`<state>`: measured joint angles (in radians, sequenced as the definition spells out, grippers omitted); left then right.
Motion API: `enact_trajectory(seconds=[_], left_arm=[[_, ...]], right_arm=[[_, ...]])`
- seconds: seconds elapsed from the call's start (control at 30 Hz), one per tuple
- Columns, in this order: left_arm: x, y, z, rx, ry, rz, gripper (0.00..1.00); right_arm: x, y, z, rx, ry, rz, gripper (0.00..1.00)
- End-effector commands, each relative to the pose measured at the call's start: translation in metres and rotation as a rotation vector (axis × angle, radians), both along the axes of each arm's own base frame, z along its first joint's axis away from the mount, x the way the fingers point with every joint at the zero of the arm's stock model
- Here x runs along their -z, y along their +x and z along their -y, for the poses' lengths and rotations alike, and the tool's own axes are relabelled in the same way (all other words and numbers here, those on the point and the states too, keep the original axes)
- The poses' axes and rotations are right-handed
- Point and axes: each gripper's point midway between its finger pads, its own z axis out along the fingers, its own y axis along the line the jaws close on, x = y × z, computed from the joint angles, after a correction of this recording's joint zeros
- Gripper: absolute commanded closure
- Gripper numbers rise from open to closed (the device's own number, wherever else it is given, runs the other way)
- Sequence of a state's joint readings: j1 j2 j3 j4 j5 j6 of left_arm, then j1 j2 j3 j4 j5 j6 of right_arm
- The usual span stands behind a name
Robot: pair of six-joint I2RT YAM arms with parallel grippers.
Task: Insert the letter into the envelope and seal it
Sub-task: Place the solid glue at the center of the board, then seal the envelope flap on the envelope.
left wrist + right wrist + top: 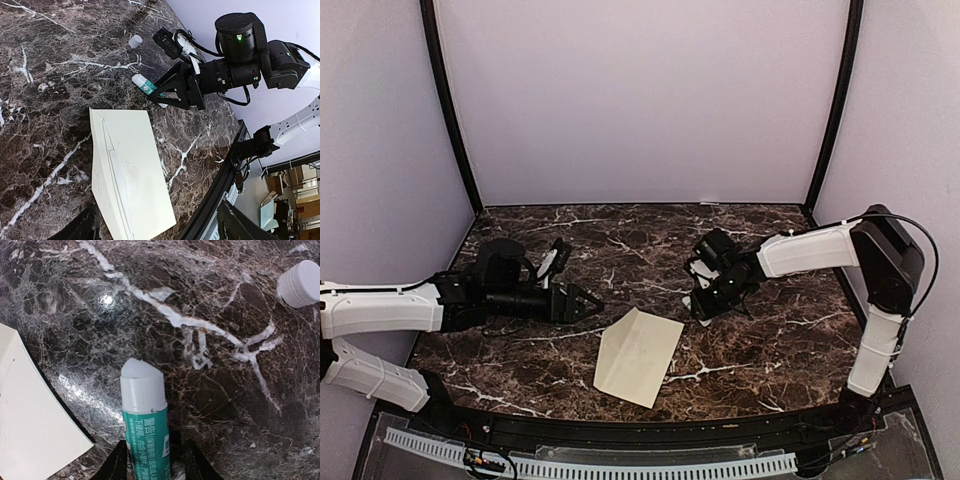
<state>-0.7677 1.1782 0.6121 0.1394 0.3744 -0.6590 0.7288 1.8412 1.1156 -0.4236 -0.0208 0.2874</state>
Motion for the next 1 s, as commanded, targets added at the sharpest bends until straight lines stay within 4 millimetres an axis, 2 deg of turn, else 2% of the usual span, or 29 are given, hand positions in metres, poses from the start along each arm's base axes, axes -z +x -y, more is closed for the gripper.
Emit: enact_trajectory(seconds=[0.0, 0.2, 0.3, 0.57, 0.67, 0.7, 0.77, 0.83, 0.97], left_arm=[[0.005, -0.001, -0.002, 0.001, 0.012, -0.017, 0.21], [0.017, -0.003, -0.002, 0.005, 0.017, -0.047, 0.22], [0.026, -0.006, -0.002, 0.006, 0.013, -0.077, 0.21], [0.037, -0.004, -0.003, 0.009, -0.024, -0.127, 0.21], [0.043, -0.001, -0.008, -0.02, -0.011, -0.136, 0.27], [0.045, 0.0, -0.009, -0.025, -0.01, -0.139, 0.35], [0.052, 0.0, -0.01, -0.037, -0.004, -0.153, 0.46], [0.059, 0.0, -0.01, -0.04, 0.002, -0.17, 0.5], [0.07, 0.002, -0.013, -0.056, 0.022, -0.182, 0.51]], right_arm=[[0.0, 0.005, 0.003, 0.013, -0.017, 0.006, 0.63], [-0.013, 0.005, -0.006, -0.002, 0.038, 0.012, 0.58], [-0.031, 0.002, -0.015, -0.023, 0.105, 0.011, 0.51], [-0.09, -0.004, -0.017, -0.018, 0.211, 0.07, 0.48], [-0.105, -0.019, -0.023, -0.026, 0.296, 0.06, 0.52], [-0.107, -0.027, -0.027, -0.034, 0.331, 0.046, 0.53], [-0.108, -0.044, -0.037, -0.052, 0.401, -0.001, 0.58], [-0.108, -0.06, -0.05, -0.063, 0.466, -0.034, 0.62], [-0.096, -0.09, -0.068, -0.085, 0.52, -0.097, 0.7]])
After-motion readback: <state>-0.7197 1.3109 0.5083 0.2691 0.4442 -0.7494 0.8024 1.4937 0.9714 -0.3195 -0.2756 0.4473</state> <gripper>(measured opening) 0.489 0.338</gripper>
